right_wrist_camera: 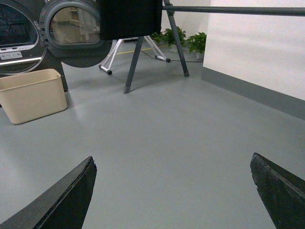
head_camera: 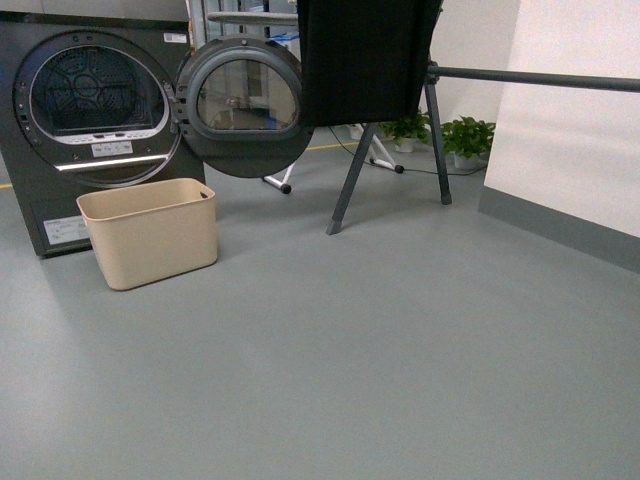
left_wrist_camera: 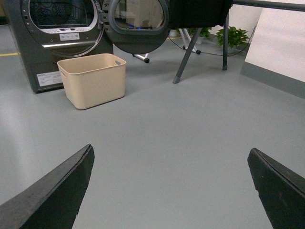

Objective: Move hamper under clothes hanger

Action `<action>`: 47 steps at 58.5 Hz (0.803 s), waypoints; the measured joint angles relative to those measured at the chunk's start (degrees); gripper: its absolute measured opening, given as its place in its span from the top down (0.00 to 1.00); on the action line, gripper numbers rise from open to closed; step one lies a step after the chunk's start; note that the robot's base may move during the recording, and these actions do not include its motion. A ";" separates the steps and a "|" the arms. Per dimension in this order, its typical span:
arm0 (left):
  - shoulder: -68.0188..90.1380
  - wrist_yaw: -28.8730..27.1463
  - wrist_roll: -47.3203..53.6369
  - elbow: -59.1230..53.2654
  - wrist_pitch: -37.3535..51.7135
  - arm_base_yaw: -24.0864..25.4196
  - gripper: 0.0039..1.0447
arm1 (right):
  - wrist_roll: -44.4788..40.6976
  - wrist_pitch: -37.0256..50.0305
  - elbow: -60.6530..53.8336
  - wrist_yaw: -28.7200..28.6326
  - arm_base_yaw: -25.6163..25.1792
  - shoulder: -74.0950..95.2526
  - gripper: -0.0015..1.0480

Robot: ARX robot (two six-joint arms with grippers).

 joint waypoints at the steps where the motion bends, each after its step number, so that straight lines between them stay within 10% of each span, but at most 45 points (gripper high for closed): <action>1: 0.00 0.02 0.00 0.00 0.00 0.00 0.06 | 0.00 0.00 0.00 0.02 0.00 0.00 0.08; 47: 0.00 -0.07 0.00 -0.02 -0.04 0.00 0.06 | 0.00 -0.02 0.00 -0.17 0.02 0.00 0.08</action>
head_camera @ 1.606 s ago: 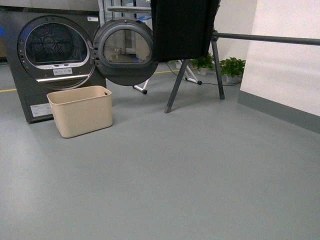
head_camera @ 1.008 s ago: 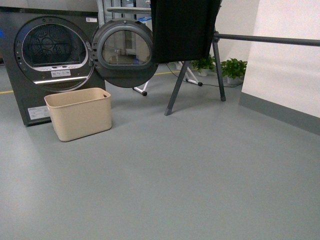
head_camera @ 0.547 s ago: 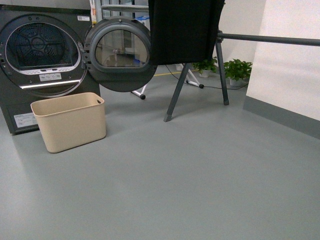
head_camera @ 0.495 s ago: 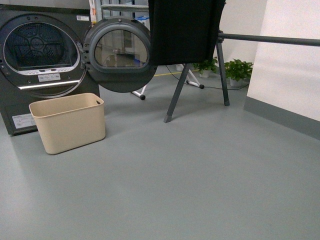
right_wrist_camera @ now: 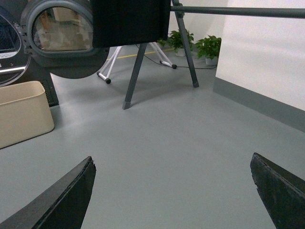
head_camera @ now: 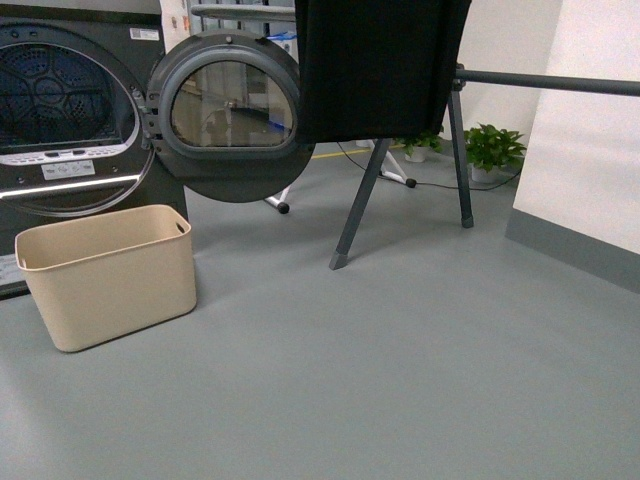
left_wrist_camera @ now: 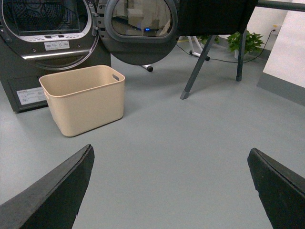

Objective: Move hamper under clothes hanger

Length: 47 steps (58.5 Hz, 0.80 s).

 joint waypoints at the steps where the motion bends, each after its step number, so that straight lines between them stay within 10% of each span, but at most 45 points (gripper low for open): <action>1: 0.00 0.02 0.02 0.02 0.00 0.00 0.06 | 0.00 0.00 0.00 0.09 0.00 0.00 0.08; 47: 0.00 0.02 0.02 0.02 0.00 0.00 0.06 | 0.00 -0.02 0.00 0.15 0.07 0.00 0.08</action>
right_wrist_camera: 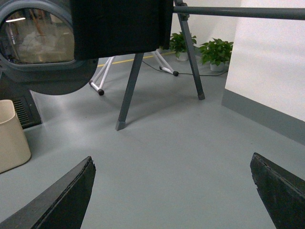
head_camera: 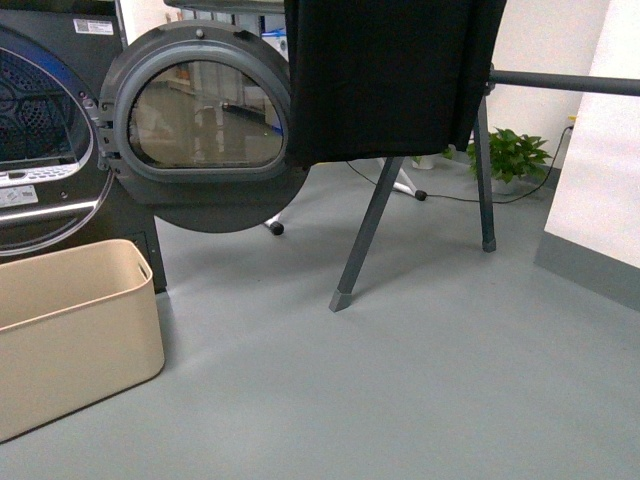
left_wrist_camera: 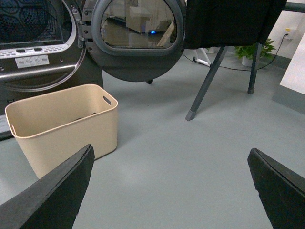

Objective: Move hamper under clothes hanger

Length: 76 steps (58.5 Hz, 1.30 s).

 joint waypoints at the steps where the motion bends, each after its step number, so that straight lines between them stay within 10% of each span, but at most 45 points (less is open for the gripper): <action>1: 0.07 0.11 0.00 0.00 0.00 0.00 0.06 | 0.00 0.00 0.00 0.15 0.02 0.02 0.08; 76: 0.15 0.15 0.00 0.00 0.00 -0.02 0.06 | 0.02 0.02 0.00 0.42 -0.04 0.00 0.08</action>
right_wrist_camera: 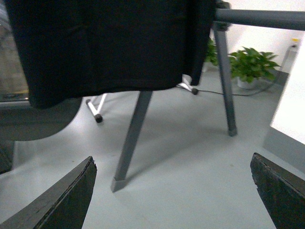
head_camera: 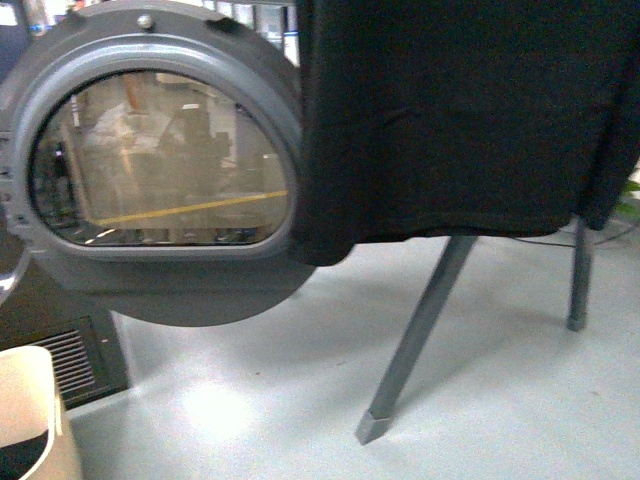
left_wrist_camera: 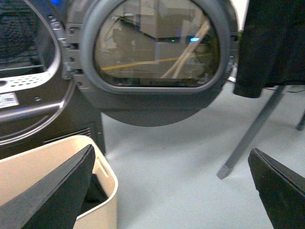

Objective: Move hamper under clothes hanger

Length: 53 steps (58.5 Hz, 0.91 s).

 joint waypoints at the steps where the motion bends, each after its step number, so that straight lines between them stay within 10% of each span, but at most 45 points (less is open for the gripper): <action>1: 0.04 0.02 0.02 0.00 0.00 0.00 0.06 | 0.00 0.00 0.00 0.00 0.00 0.00 0.08; 53: -0.13 -0.15 0.00 -0.02 0.00 0.07 0.06 | -0.02 0.00 0.00 -0.28 0.02 0.00 0.08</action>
